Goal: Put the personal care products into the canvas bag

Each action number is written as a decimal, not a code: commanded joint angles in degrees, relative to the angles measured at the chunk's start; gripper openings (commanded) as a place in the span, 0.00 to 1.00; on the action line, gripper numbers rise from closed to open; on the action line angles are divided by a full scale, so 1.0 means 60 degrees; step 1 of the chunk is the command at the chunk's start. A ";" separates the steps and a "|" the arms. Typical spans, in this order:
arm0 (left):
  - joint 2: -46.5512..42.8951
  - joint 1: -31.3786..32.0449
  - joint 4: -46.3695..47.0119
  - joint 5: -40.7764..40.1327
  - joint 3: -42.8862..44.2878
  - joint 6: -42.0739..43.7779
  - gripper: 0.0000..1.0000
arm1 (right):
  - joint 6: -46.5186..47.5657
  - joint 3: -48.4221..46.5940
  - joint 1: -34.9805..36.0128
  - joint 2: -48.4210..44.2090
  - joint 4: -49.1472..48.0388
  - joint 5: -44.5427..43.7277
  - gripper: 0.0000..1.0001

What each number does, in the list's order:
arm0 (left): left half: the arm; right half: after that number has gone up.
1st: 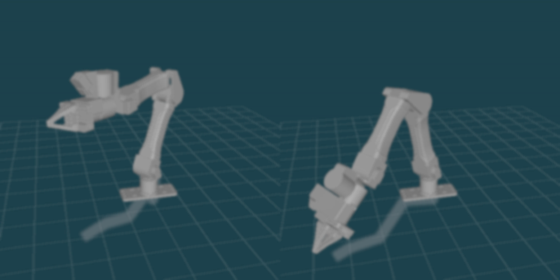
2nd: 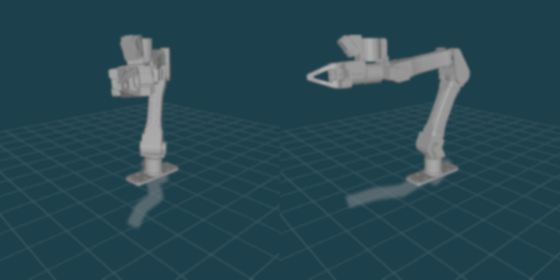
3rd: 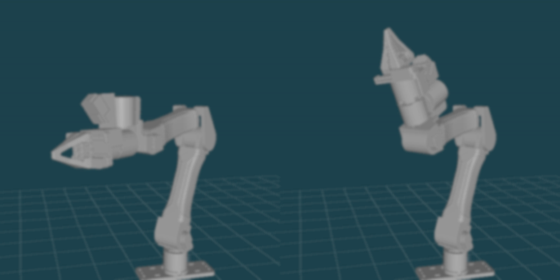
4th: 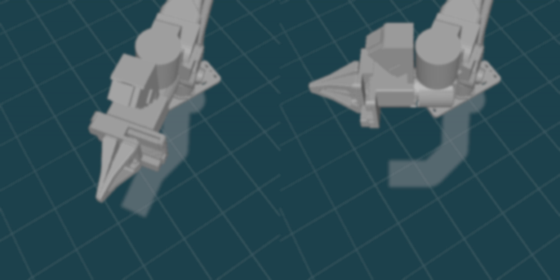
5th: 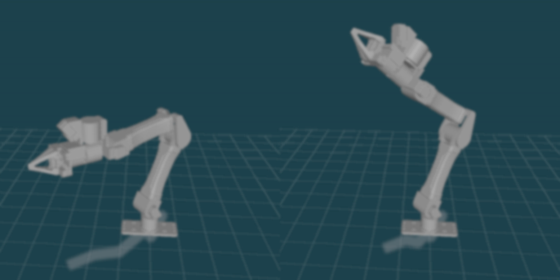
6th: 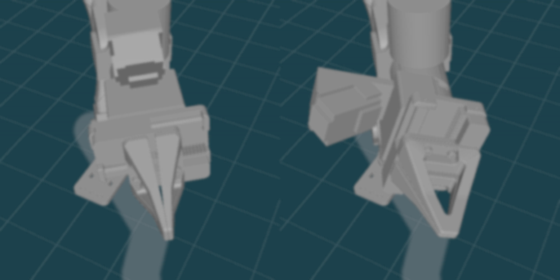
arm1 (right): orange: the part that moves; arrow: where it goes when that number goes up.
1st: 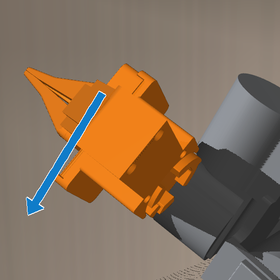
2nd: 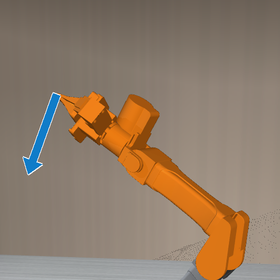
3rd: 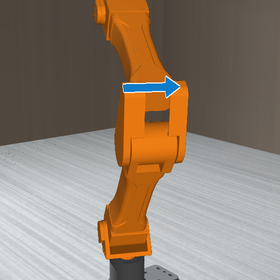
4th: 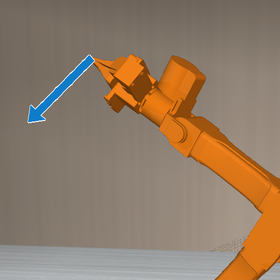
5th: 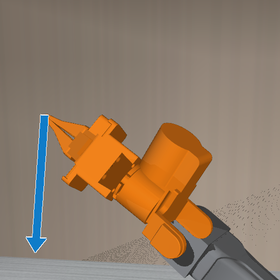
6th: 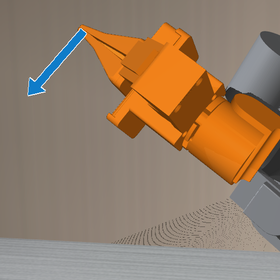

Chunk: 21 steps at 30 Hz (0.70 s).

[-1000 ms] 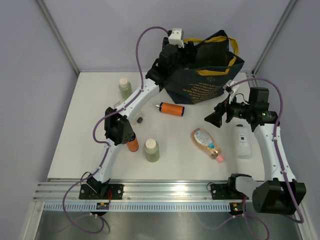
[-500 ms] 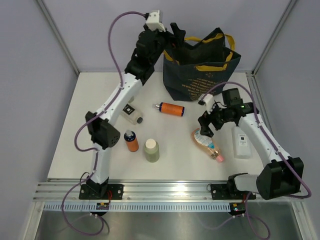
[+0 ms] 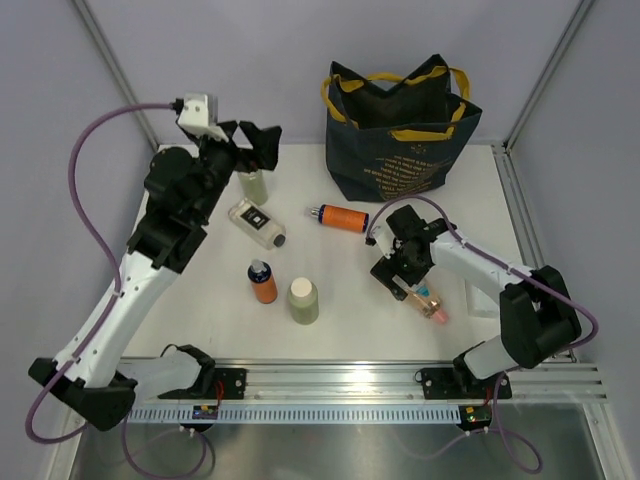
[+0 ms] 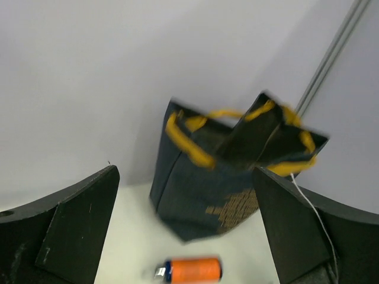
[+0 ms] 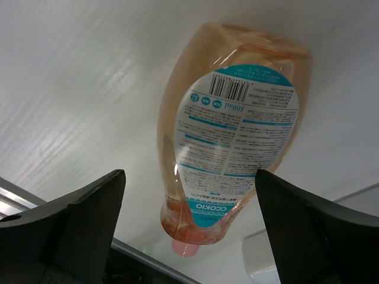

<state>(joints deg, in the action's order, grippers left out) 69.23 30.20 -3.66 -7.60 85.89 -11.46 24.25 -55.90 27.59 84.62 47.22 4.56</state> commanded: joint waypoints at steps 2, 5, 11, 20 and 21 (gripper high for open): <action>-0.2024 -0.0140 -0.0912 -0.0945 -0.2821 0.0037 0.99 | -0.0789 0.0278 0.0440 0.0895 -0.0809 -0.1885 1.00; -0.3475 -0.0155 -0.1337 -0.1486 -0.4434 -0.0578 0.99 | -0.0907 0.0293 0.0440 0.1598 -0.0854 -0.1947 1.00; -0.5252 -0.0169 -0.1997 -0.2087 -0.6197 -0.2057 0.99 | -0.0673 -0.0058 0.0455 0.2376 -0.0576 -0.1858 1.00; -0.5622 -0.0169 -0.1559 -0.0470 -0.6566 -0.3520 0.99 | -0.0380 -0.0365 0.0046 0.2537 0.0082 -0.0455 0.71; -0.5505 -0.0169 -0.1152 -0.0071 -0.6580 -0.3785 0.99 | -0.0380 -0.0468 -0.0188 0.2552 0.0185 0.0186 0.68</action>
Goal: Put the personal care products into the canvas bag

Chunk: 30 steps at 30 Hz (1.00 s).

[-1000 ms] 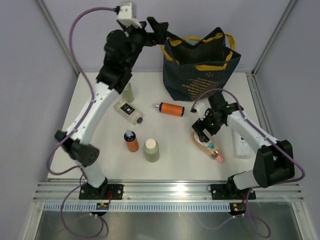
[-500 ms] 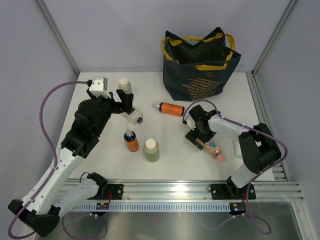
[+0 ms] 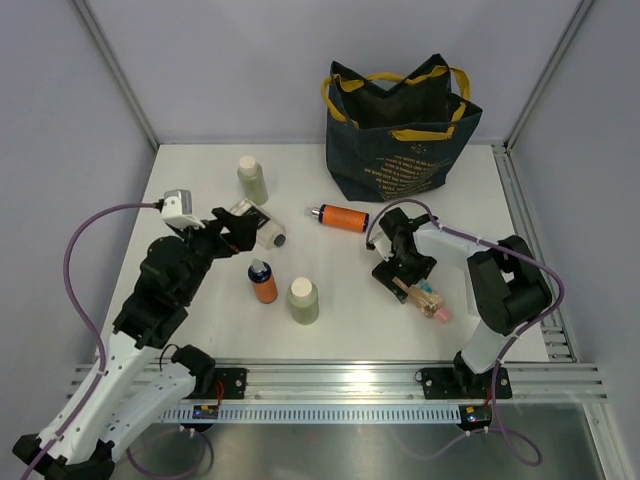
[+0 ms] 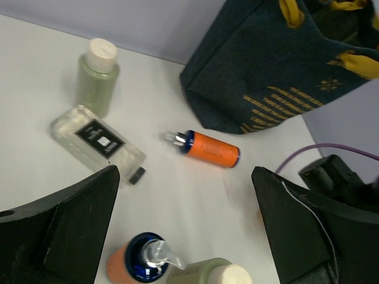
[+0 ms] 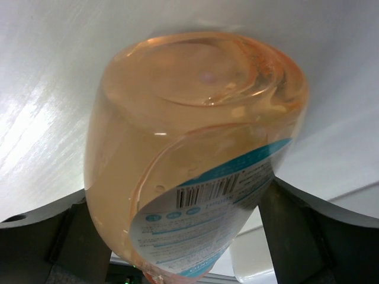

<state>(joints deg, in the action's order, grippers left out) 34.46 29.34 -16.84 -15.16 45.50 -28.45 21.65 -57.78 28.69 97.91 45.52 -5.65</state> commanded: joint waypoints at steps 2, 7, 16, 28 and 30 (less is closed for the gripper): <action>0.0861 -0.0027 0.1603 0.2546 -0.0008 -0.2106 0.99 | 0.0068 -0.0462 -0.1204 0.0396 0.0805 0.2564 0.64; 0.2867 0.0992 0.3364 0.4578 0.0062 -0.3755 0.99 | 0.0317 -0.1296 -0.2742 0.0980 0.1567 0.4280 0.57; 0.6281 0.3634 0.1138 0.2573 0.2700 -0.3051 0.99 | 0.0318 -0.2367 -0.3872 0.1831 0.2359 0.5848 0.55; 1.1067 0.5246 0.0479 0.2103 0.4996 -0.2994 0.99 | -0.0136 -0.2909 -0.4269 0.2256 0.2448 0.6083 0.54; 1.1569 0.5377 0.0478 0.1970 0.5380 -0.2804 0.99 | -0.0283 -0.2924 -0.4269 0.2271 0.2433 0.6112 0.54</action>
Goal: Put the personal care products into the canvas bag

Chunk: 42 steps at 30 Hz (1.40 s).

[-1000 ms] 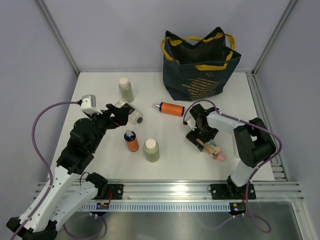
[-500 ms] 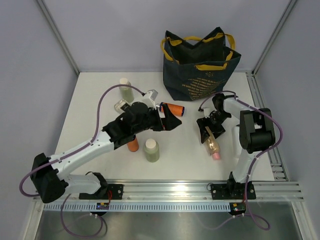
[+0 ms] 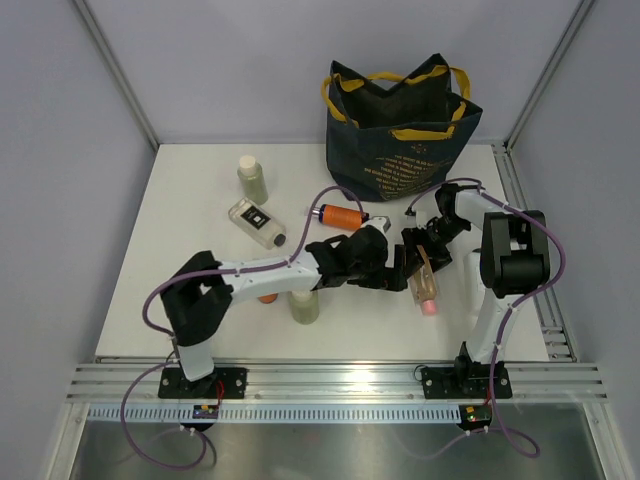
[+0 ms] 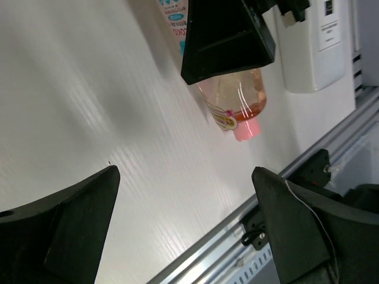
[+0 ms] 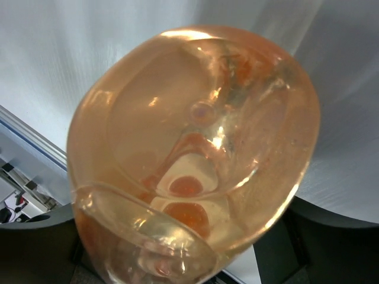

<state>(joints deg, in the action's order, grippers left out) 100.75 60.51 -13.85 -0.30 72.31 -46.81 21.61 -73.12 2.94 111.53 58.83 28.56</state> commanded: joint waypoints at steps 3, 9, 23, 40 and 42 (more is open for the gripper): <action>0.1341 0.0285 0.0198 -0.0581 0.1496 0.0520 0.99 | -0.0597 -0.0410 0.0023 0.0016 0.0156 0.0499 0.53; 0.2177 0.0432 0.0784 -0.0800 0.1966 0.0536 0.99 | -0.1007 -0.0396 0.0008 0.0103 0.0156 0.0938 0.50; 0.3203 0.0462 0.0505 -0.1358 0.2567 0.0388 0.99 | -0.1330 -0.0278 0.0023 0.0279 0.0185 0.1862 0.53; -0.0295 -0.0153 0.3478 0.0253 -0.1239 0.1941 0.99 | -0.0892 -0.0103 -0.0270 0.0397 0.0376 0.3472 0.24; -0.1040 -0.0226 0.3742 0.0312 -0.1650 0.2014 0.99 | -0.0804 -0.0103 -0.0401 0.0411 0.0434 0.3808 0.23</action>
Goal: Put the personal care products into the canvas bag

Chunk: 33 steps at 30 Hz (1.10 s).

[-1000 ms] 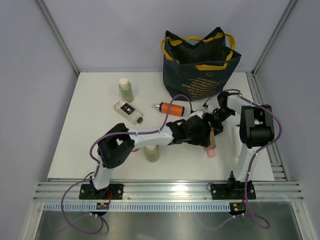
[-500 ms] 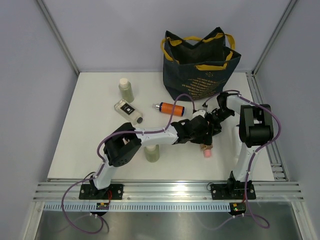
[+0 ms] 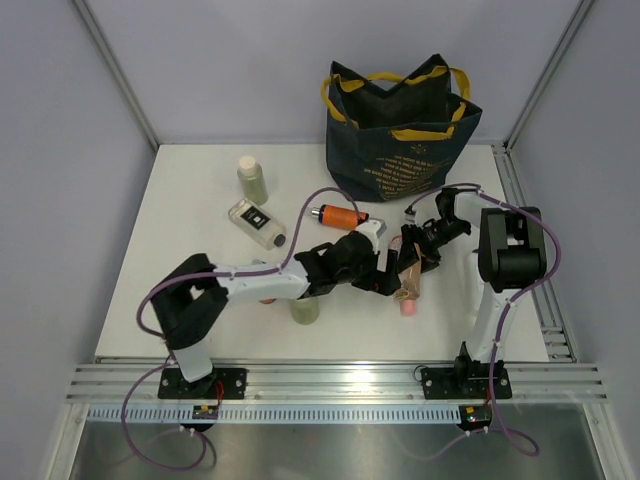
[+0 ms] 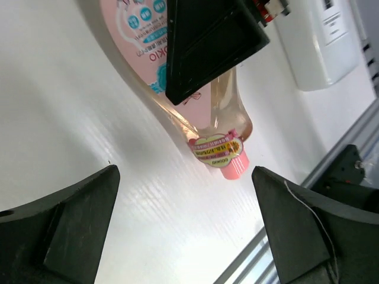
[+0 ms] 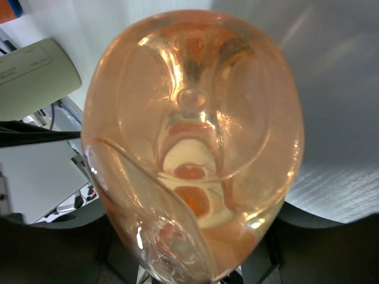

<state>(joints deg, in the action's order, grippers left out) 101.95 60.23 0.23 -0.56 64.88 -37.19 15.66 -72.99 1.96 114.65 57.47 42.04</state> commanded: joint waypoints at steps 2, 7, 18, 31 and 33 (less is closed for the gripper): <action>-0.1537 -0.0311 0.1266 0.0225 -0.0647 0.0412 0.99 | 0.0407 -0.0168 -0.0253 -0.0008 0.0835 0.1854 0.22; -0.1699 -0.0705 0.0168 -0.0551 -0.0355 0.0120 0.99 | 0.1531 -0.0300 -0.0823 0.0154 0.1480 0.3318 0.10; -0.2342 -0.1321 -0.0256 -0.0669 0.0143 0.0441 0.99 | 0.4580 -0.0476 -0.1556 -0.0255 0.3837 0.5530 0.09; -0.4072 -0.2010 -0.1591 -0.1064 0.0539 0.0939 0.99 | 0.6107 -0.1033 -0.2333 -0.1925 0.5992 0.6791 0.00; -0.4116 -0.2040 -0.1518 -0.0933 0.0393 0.0779 0.99 | 0.5844 -0.1164 -0.2333 -0.2028 0.6036 0.7039 0.00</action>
<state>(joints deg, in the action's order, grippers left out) 78.65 48.40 -8.36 -5.02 66.41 -32.84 51.62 -76.69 -12.62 106.78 73.63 73.93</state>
